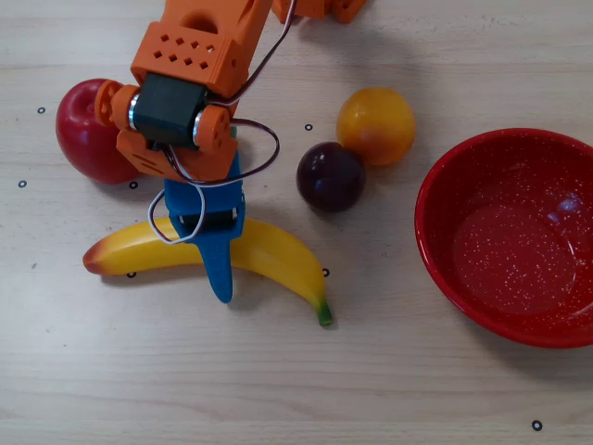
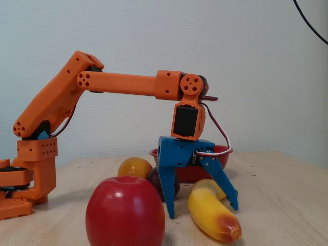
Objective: Put the banana in the red bowl.
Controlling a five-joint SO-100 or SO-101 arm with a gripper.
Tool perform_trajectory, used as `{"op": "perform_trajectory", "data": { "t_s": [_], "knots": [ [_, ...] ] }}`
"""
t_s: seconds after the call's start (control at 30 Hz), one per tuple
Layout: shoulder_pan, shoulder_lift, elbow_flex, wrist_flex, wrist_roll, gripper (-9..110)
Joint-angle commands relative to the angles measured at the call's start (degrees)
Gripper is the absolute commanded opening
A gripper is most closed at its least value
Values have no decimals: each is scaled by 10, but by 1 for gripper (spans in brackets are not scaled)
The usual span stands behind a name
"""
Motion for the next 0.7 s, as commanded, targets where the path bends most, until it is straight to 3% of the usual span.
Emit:
{"op": "perform_trajectory", "data": {
  "t_s": [0.0, 0.27, 0.47, 0.67],
  "knots": [
    [-14, 27, -54, -12, -6, 41],
    [-16, 28, -54, -12, -2, 27],
    [-19, 31, -53, -7, 8, 1],
    [-20, 45, -70, 27, -14, 0]
  ]
}}
